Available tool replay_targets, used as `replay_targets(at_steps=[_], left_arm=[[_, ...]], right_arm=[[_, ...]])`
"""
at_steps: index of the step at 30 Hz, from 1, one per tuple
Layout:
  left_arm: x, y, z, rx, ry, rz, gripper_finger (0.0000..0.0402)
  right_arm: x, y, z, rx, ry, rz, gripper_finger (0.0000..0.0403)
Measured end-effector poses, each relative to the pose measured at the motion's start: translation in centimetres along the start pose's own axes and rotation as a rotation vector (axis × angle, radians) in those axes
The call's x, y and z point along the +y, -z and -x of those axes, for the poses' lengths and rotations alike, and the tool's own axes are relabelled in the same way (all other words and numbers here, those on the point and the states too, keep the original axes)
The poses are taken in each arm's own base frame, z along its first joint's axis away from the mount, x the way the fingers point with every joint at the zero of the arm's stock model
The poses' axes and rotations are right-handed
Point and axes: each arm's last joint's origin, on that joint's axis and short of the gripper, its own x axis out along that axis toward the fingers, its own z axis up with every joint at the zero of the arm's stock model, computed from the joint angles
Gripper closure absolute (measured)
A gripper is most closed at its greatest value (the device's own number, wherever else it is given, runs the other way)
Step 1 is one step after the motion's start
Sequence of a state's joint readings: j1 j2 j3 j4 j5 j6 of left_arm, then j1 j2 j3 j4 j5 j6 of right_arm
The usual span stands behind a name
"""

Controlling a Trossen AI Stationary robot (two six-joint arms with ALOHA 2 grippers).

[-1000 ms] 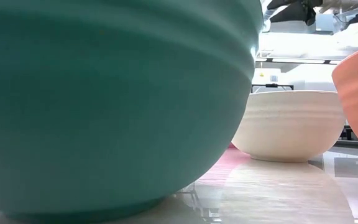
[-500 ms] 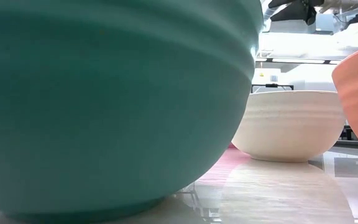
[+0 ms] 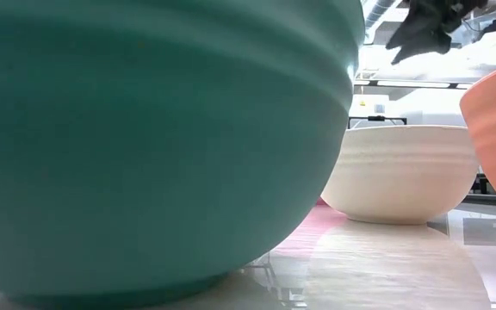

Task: Nest bowls inside each other
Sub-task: Stack the blue patterned bowl on top of the blue patterned bowl

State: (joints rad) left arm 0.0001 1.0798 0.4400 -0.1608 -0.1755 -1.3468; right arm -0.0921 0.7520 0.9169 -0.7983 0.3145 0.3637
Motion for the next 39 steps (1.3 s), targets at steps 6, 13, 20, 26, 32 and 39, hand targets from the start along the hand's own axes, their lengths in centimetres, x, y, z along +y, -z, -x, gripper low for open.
replay_targets(at_steps=[6, 13, 20, 26, 32, 39], left_arm=[[0.0, -0.2, 0.0, 0.011, 0.003, -0.006, 0.0165], [0.0, -0.2, 0.0, 0.047, 0.012, -0.003, 0.0166], [0.0, -0.2, 0.0, 0.052, 0.014, 0.005, 0.0166], [-0.3, -0.4, 0.1, 0.048, 0.002, 0.022, 0.0166], [-2.2, -1.6, 1.3, 0.023, -0.034, -0.031, 0.0166], [-3.6, -2.2, 2.7, 0.026, -0.097, -0.085, 0.0166]], right_arm=[[0.5, 0.6, -1.7, 0.132, 0.015, 0.01, 0.0154], [1.2, 1.0, -3.7, 0.262, -0.013, 0.042, 0.0154], [1.5, 1.7, -4.9, 0.367, 0.0, 0.067, 0.0154], [1.5, 1.6, -4.8, 0.358, -0.004, 0.072, 0.0154], [1.5, 1.6, -4.8, 0.358, -0.006, 0.081, 0.0154], [1.4, 1.7, -4.8, 0.374, -0.001, 0.092, 0.0154]])
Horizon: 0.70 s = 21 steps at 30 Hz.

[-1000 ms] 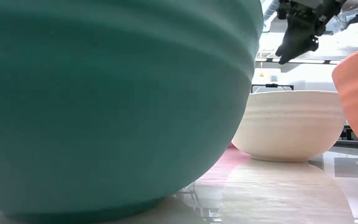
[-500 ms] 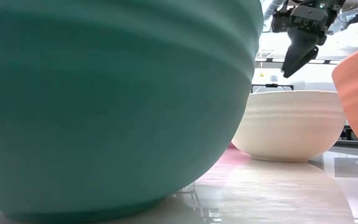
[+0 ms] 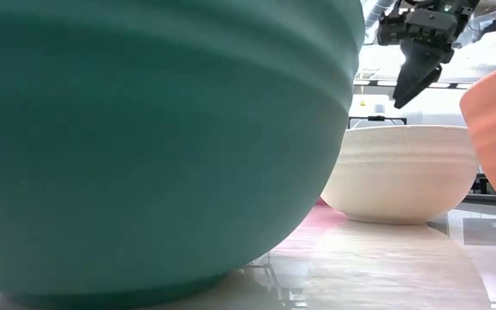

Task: Nest bowls inside each other
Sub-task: Stack the blue patterned bowl on top of the blue patterned bowl

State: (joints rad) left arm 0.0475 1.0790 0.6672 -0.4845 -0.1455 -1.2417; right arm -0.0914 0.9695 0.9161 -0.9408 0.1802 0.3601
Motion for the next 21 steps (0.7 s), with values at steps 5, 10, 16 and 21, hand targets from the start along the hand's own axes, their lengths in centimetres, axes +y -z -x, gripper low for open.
replay_targets(at_steps=[5, 10, 16, 21], left_arm=[[-0.1, 0.1, 0.1, 0.046, 0.007, 0.0, 0.0166], [0.5, 0.4, 0.2, 0.112, -0.039, -0.008, 0.0166], [1.0, 0.6, 0.2, 0.134, -0.09, -0.001, 0.0166], [0.7, 0.5, 0.7, 0.127, -0.037, 0.008, 0.0166]], right_arm=[[0.0, 0.3, 0.0, 0.034, -0.013, 0.01, 0.0154], [-0.1, 1.2, -0.1, 0.158, -0.037, 0.015, 0.0154], [0.7, 2.1, -0.7, 0.318, -0.073, 0.036, 0.0154], [3.1, 3.2, -0.9, 0.421, -0.181, 0.106, 0.0154]])
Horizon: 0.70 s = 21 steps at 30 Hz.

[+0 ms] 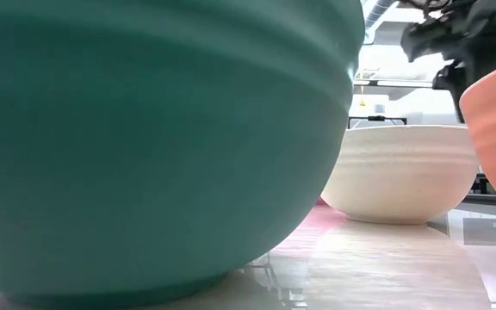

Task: Nest bowls inside each other
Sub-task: Stack the blue patterned bowl on top of the blue patterned bowl

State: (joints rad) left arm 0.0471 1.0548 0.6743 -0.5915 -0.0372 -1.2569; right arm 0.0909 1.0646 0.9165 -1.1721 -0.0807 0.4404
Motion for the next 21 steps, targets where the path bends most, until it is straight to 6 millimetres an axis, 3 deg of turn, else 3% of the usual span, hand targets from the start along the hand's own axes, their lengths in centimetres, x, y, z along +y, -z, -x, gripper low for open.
replay_targets(at_steps=[10, 21], left_arm=[[-0.5, -0.4, 2.3, -0.108, 0.15, -0.005, 0.0166], [-0.5, -0.6, 3.0, -0.183, 0.171, -0.022, 0.0166]], right_arm=[[5.4, 3.2, -1.1, 0.125, -0.058, 0.216, 0.0154], [9.2, 4.2, -3.4, 0.181, -0.119, 0.321, 0.0154]])
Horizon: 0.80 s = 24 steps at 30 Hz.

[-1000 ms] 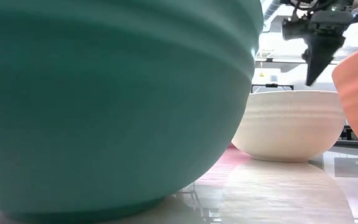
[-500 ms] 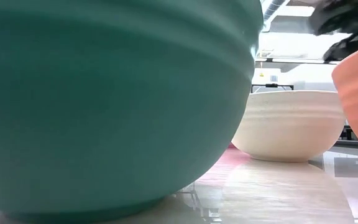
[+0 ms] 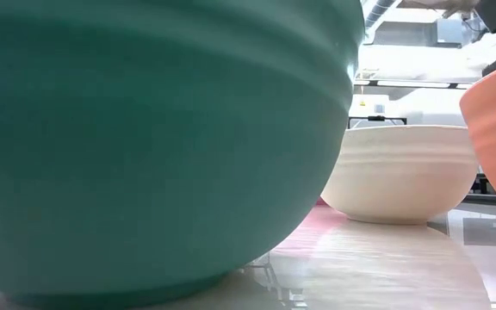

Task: Nest bowls inside each other
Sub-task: Stack the blue patterned bowl on top of the blue patterned bowl

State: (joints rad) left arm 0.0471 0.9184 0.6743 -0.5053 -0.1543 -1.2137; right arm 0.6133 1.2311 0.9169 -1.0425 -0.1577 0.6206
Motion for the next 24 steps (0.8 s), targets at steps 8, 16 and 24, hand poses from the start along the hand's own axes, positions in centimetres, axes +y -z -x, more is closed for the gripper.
replay_targets(at_steps=[8, 16, 24], left_arm=[[0.0, 0.0, 0.0, 0.004, 0.001, -0.002, 0.0166], [0.0, 0.0, 0.0, 0.009, 0.002, -0.032, 0.0166], [0.0, 0.0, 0.0, 0.009, 0.0, -0.033, 0.0166]], right_arm=[[0.6, -1.1, -3.2, 0.099, -0.022, 0.069, 0.0154], [0.2, -1.0, -6.5, 0.15, -0.09, 0.087, 0.0154], [-0.5, -0.3, -8.2, 0.179, -0.107, 0.079, 0.0161]])
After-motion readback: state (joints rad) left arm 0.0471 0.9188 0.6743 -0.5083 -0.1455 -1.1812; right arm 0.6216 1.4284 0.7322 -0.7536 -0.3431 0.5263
